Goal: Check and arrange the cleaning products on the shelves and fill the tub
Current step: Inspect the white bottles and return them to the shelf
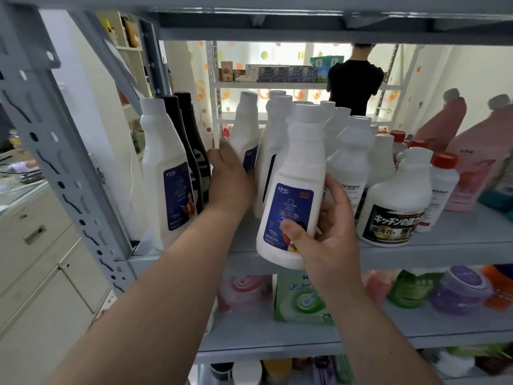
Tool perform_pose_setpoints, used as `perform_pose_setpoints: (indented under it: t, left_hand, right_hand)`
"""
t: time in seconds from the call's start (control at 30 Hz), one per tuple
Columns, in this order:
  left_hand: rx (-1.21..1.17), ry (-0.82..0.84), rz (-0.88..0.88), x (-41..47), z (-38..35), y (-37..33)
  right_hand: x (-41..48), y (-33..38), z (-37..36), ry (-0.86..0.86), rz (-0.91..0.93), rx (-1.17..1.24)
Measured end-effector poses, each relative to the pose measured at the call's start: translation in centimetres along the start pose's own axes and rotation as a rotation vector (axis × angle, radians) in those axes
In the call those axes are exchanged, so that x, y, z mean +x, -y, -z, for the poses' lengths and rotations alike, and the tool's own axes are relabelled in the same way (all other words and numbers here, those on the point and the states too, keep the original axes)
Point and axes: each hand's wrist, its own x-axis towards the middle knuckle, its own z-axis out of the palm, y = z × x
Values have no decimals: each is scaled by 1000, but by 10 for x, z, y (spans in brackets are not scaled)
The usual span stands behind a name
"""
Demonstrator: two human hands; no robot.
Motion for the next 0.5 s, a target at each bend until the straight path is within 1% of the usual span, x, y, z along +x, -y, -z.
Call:
perform_pose_setpoints:
  t: [0.07,0.27,0.5]
  left_hand:
    - [19,-6,-25,-8,5,0]
    - [4,2,18,-46,32,-2]
    - [-73,-18,-47,-104,75,4]
  right_hand:
    - [-2,0,-1,-7,9,-16]
    - [-8,1,-8,-51,49,-71]
    - [-18,5,-23,-106,75,-160]
